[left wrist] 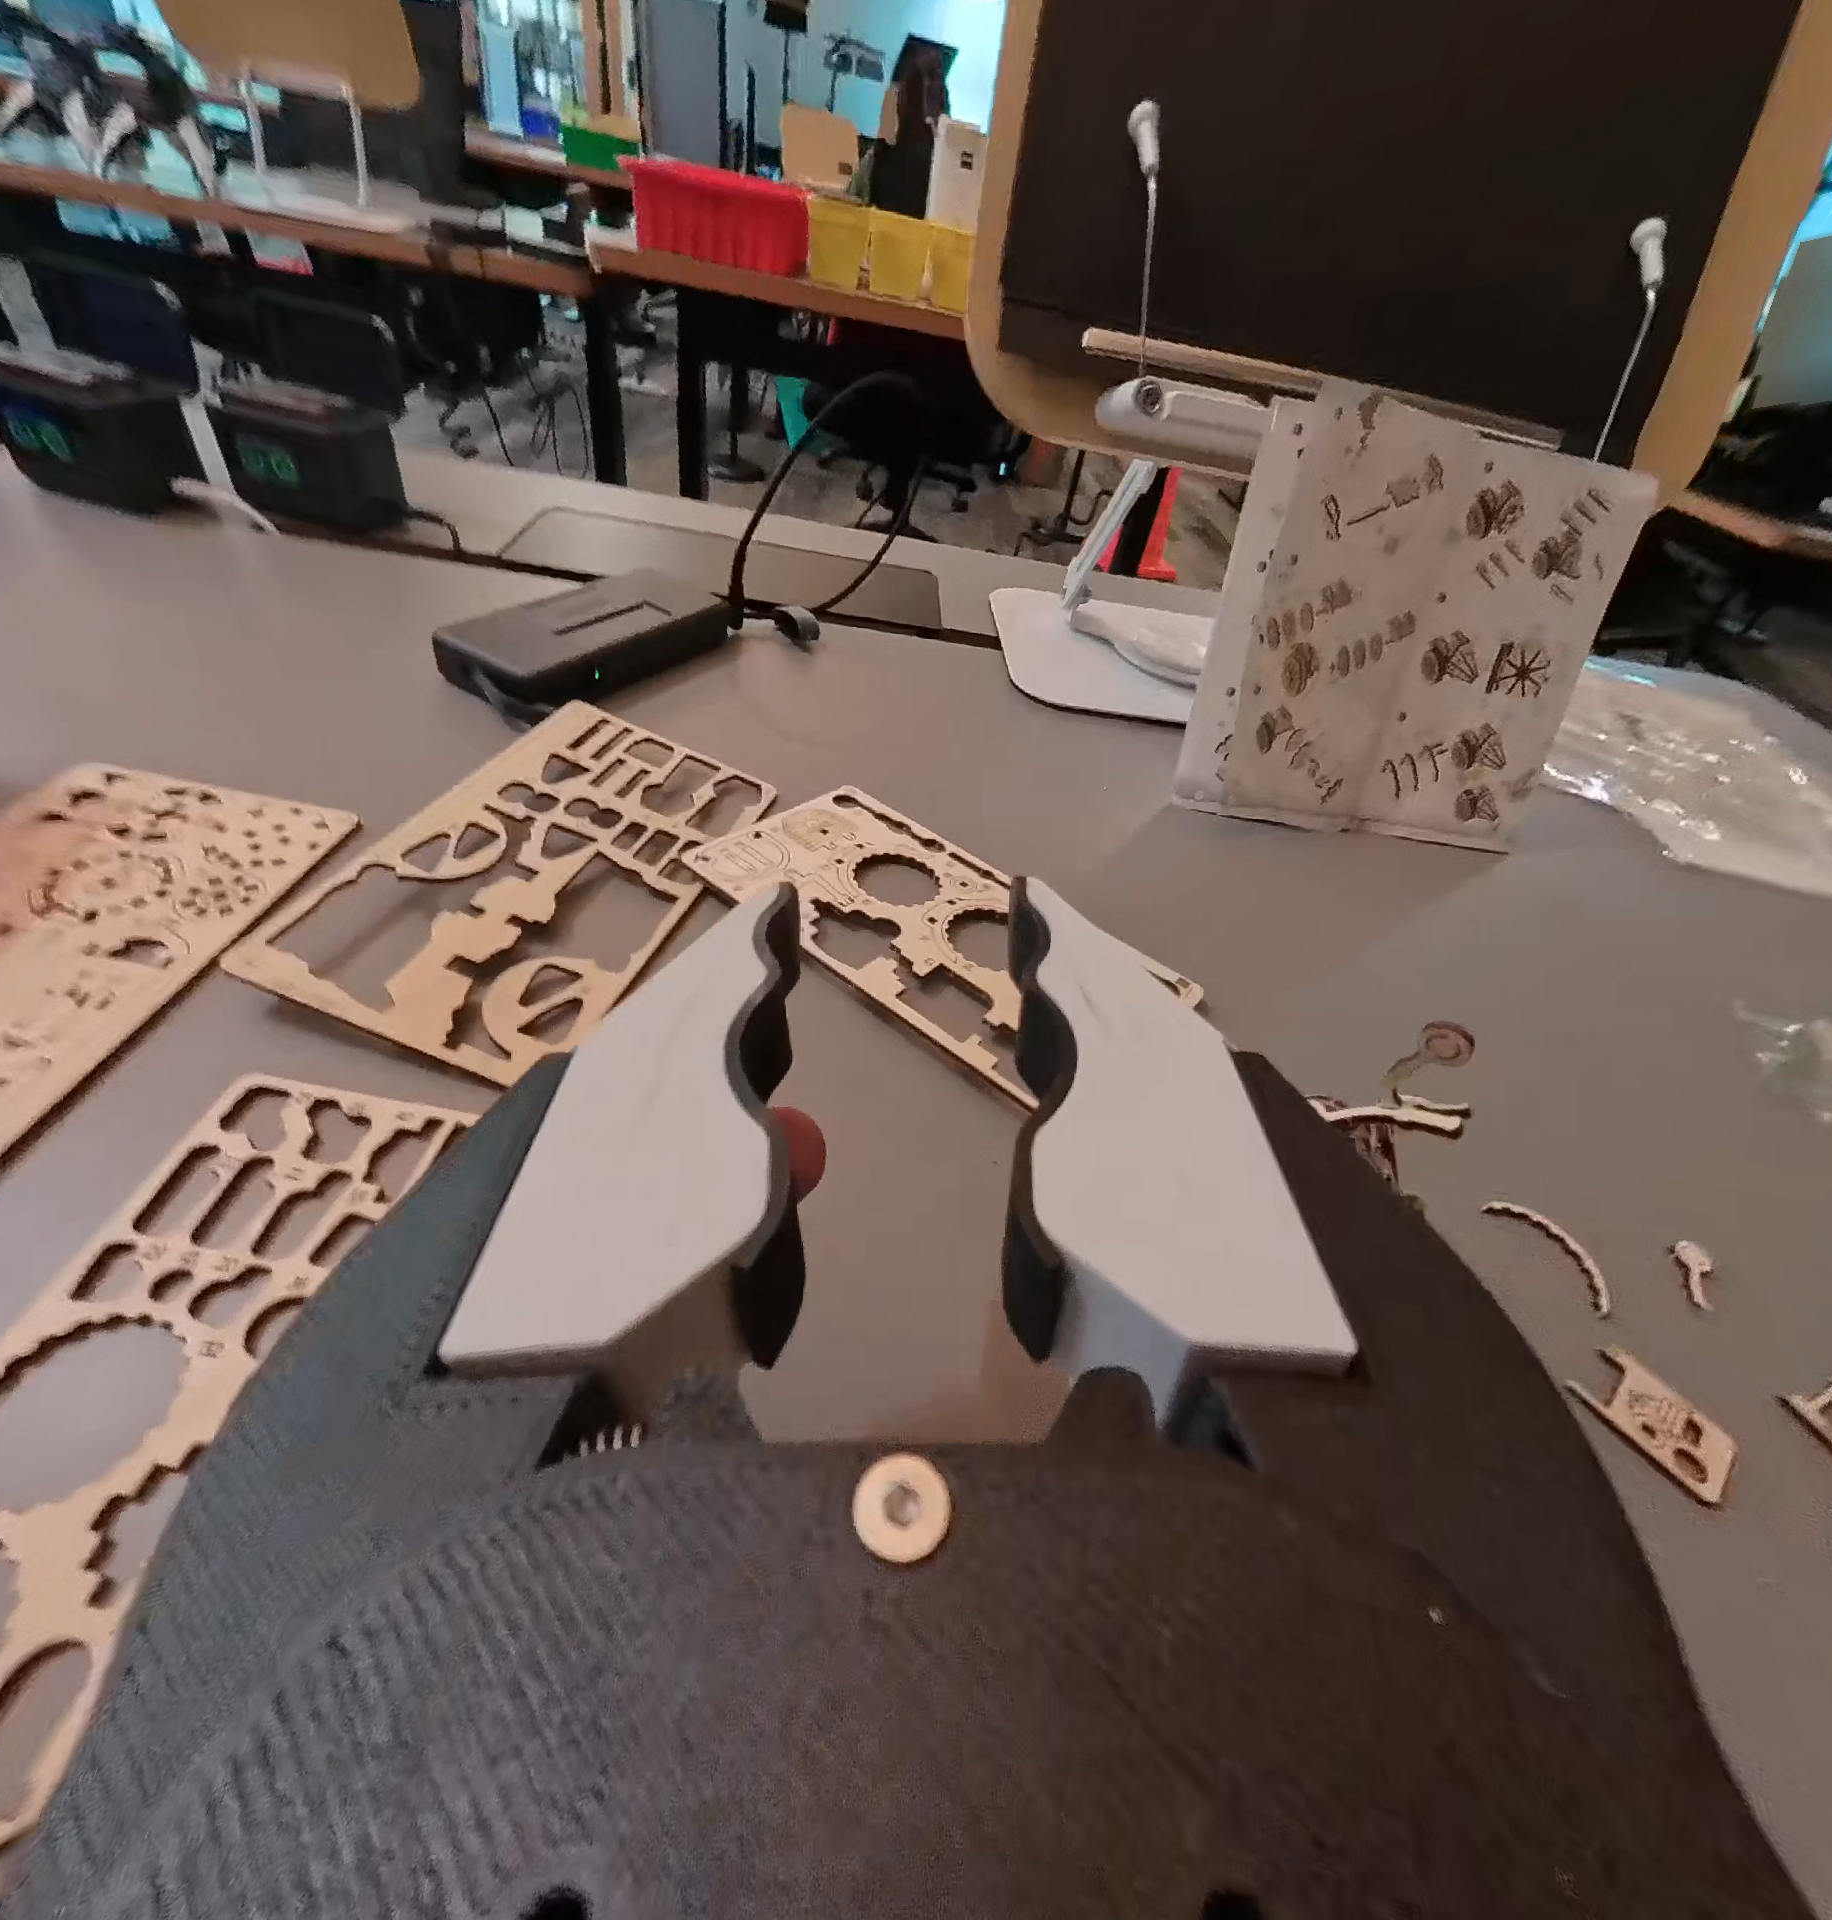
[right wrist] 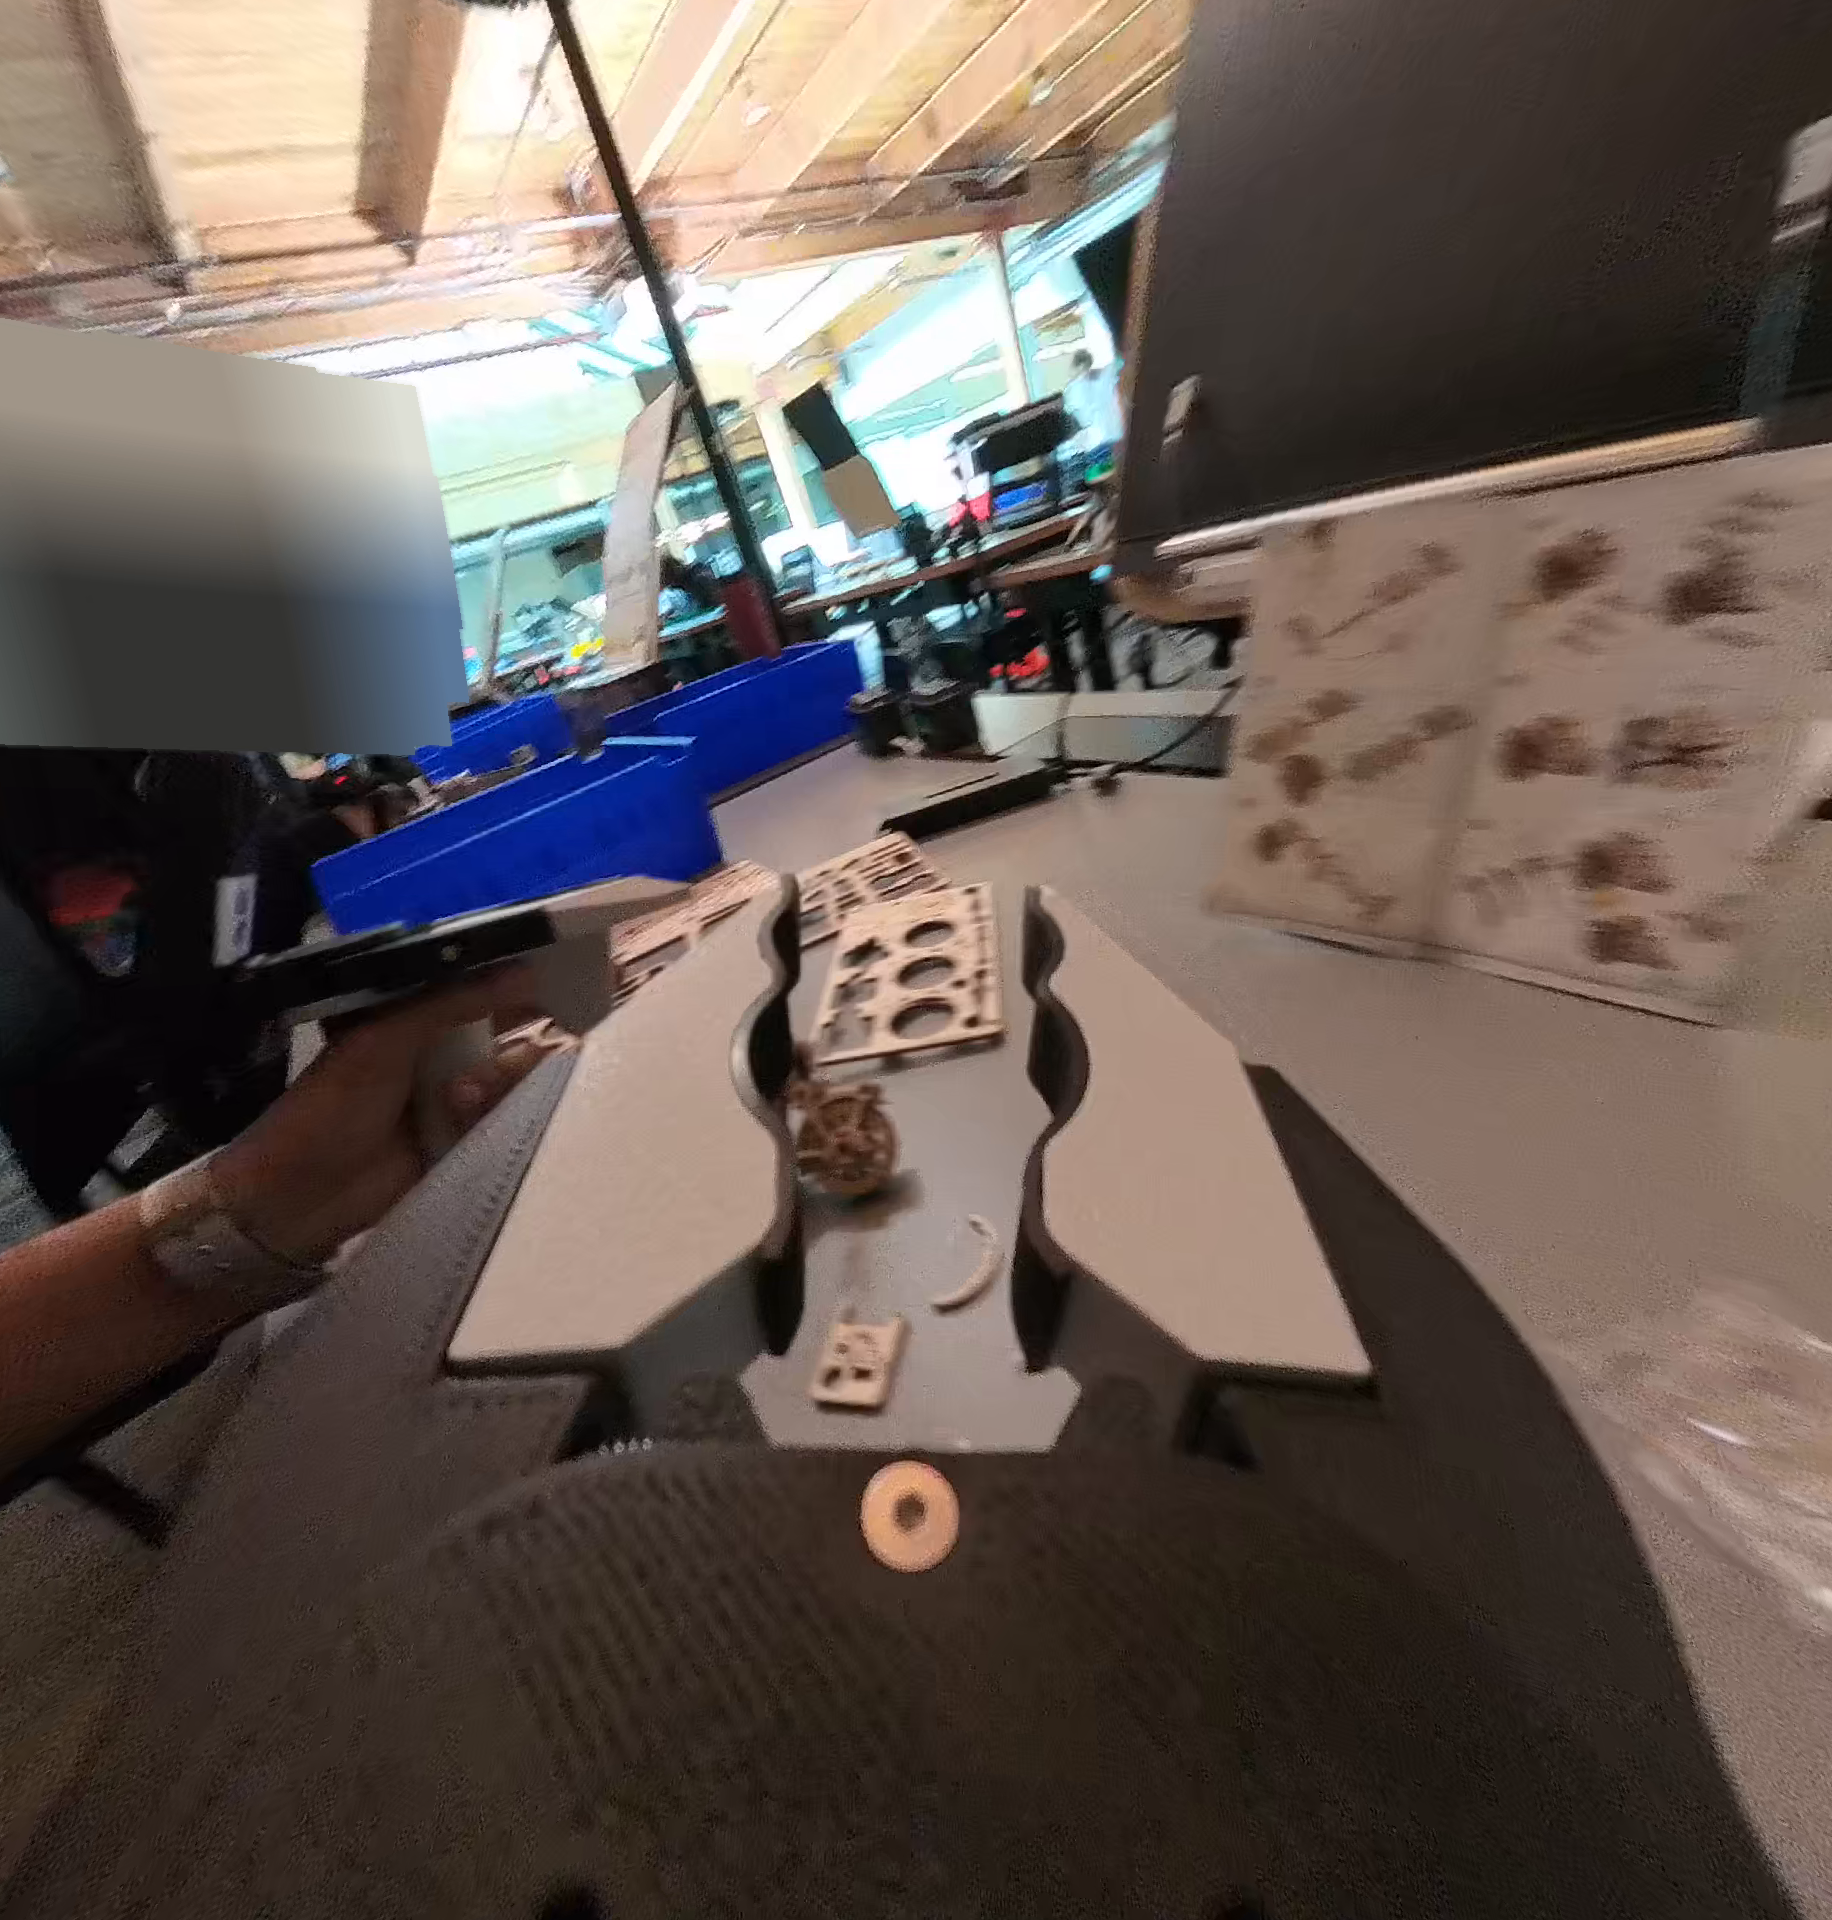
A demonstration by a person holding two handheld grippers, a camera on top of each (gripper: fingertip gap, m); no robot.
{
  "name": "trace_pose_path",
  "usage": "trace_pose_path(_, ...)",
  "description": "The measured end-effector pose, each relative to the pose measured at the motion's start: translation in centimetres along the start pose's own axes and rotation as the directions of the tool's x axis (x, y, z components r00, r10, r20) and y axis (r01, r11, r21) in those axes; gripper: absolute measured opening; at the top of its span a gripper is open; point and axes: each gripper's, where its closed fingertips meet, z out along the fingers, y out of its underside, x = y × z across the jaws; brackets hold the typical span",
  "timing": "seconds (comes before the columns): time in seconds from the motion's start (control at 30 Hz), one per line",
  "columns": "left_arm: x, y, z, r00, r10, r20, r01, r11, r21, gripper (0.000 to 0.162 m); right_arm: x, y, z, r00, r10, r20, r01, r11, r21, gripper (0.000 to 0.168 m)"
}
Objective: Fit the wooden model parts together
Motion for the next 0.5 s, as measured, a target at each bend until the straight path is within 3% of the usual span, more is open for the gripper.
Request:
trace_pose_path(0.07,0.4,-0.1,0.1,0.998,0.06,-0.016,-0.06,0.998,0.005,0.038,-2.1,1.8,1.9,1.0,-0.011,0.015,0.012,0.997,-0.074,0.042)
trace_pose_path(0.17,0.7,0.7,0.4,0.991,0.131,-0.012,-0.131,0.991,-0.024,0.037,-3.0,2.9,2.8,0.983,-0.176,-0.045,0.164,0.965,-0.204,0.035)
trace_pose_path(0.33,2.8,1.4,0.5,0.993,0.078,-0.089,-0.083,0.995,-0.048,0.037,-4.0,-0.3,1.7,0.928,-0.374,0.01,0.373,0.925,-0.067,0.03)
trace_pose_path(0.5,3.4,1.2,0.1,0.99,0.105,-0.094,-0.108,0.994,-0.03,0.036,-2.0,-2.1,0.1,0.96,-0.281,-0.02,0.28,0.96,-0.025,0.029)
